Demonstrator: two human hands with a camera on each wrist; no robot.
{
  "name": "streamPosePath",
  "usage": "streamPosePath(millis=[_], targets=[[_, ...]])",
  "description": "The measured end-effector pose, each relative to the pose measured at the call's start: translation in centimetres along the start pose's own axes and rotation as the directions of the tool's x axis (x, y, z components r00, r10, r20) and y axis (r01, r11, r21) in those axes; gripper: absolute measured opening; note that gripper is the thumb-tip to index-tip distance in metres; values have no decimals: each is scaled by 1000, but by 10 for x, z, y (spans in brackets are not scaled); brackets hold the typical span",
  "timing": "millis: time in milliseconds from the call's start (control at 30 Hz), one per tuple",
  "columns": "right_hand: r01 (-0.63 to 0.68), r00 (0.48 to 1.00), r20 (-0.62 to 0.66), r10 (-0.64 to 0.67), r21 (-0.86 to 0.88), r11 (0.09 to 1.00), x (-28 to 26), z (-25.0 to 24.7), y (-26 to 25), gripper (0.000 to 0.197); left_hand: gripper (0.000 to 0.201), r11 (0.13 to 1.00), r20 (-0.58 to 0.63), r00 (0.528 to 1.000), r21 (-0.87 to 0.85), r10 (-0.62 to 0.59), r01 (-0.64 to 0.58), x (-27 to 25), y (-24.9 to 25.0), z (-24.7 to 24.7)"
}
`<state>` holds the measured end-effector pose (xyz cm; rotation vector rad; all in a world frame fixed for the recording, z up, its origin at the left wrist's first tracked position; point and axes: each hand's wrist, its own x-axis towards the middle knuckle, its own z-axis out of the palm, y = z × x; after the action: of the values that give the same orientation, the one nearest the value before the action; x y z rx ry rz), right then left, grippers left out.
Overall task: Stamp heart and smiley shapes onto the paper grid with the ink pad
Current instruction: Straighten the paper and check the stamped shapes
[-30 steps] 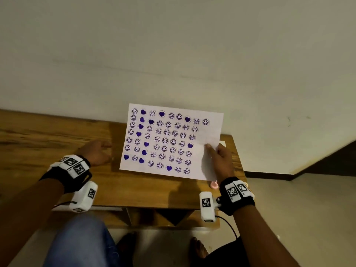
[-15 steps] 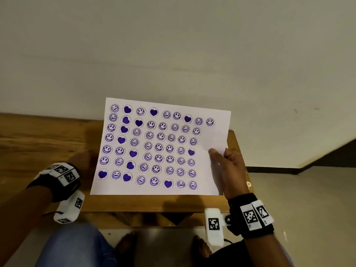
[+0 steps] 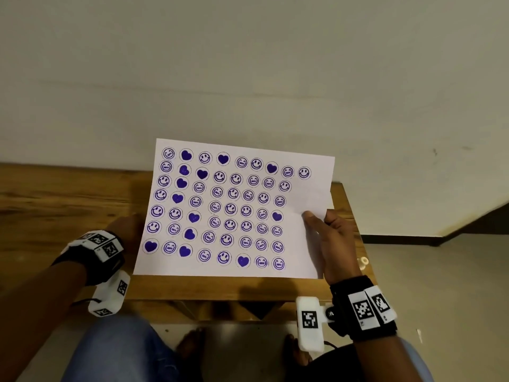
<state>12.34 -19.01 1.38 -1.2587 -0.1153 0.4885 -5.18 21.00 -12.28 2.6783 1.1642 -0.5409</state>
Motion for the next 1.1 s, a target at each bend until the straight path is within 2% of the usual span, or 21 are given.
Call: streamPosePath(millis=[167,267,367,400,467,533,733,967,1100], targets=[[-16,1000,-8,16,-31,999,5,0,3,16,33,994,68,994,-75,86,-81,-20,11,-17],[-28,999,-48,23,-125,992,15,4,14,15,44,987,22,990,-80,138,-136,-29,15,-21],[-77,993,-111,49,-263,962,33,8,43,26,86,994,90,991,-57,97,-92,-30,15,-23],[-80,992,-120,37,-373,924,42,8,55,22,99,995,110,990,-66,83,-76,-31,15,-24],[-77,996,-89,25,-647,759,56,7,71,11,109,997,144,988,-60,63,-55,-33,17,-27],[-103,994,-92,50,-765,636,63,9,82,24,110,997,150,987,-56,61,-53,-35,21,-29],[-148,989,-125,79,-878,455,66,16,102,33,115,993,139,988,-105,71,-56,-35,19,-28],[-127,991,-109,72,-928,351,65,17,98,37,113,990,119,990,-128,71,-56,-35,19,-27],[-102,994,-92,50,-965,243,67,17,93,39,117,988,125,989,-144,76,-57,-36,20,-27]])
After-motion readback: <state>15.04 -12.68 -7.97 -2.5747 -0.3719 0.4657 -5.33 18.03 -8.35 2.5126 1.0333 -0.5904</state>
